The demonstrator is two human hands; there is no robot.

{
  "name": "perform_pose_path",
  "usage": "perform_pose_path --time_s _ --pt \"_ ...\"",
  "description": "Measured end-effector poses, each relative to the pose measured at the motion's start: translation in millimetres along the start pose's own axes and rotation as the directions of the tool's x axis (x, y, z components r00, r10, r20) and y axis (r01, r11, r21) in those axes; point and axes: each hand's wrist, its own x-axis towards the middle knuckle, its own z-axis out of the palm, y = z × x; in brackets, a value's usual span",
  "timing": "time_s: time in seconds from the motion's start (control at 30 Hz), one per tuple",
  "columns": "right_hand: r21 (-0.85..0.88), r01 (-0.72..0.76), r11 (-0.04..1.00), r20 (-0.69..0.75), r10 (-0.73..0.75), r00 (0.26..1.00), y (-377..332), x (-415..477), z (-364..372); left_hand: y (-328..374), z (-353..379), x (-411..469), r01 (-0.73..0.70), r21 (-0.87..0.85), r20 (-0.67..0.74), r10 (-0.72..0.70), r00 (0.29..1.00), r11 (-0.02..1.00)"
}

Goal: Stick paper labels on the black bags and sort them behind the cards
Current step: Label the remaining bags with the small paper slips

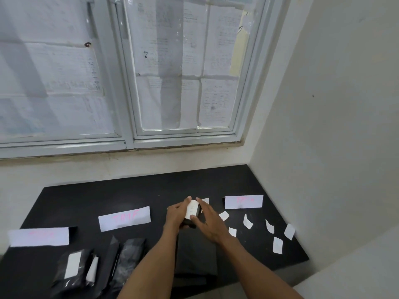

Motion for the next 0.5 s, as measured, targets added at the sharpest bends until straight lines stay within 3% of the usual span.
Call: perform_pose_path --time_s 0.2,0.37,0.5 --pt "0.099 -0.020 0.995 0.118 0.009 0.993 -21.7 7.2 23.0 -10.8 -39.9 -4.1 0.006 -0.063 0.040 -0.003 0.999 0.998" --pt "0.268 -0.183 0.946 0.197 0.131 0.971 -54.5 15.0 56.1 -25.0 -103.0 -9.4 0.133 -0.291 0.154 -0.091 0.984 0.948" --pt "0.283 -0.276 0.918 0.294 0.191 0.936 -77.1 15.4 92.3 -38.6 -150.1 -13.9 0.196 -0.380 0.169 -0.141 0.975 0.904"
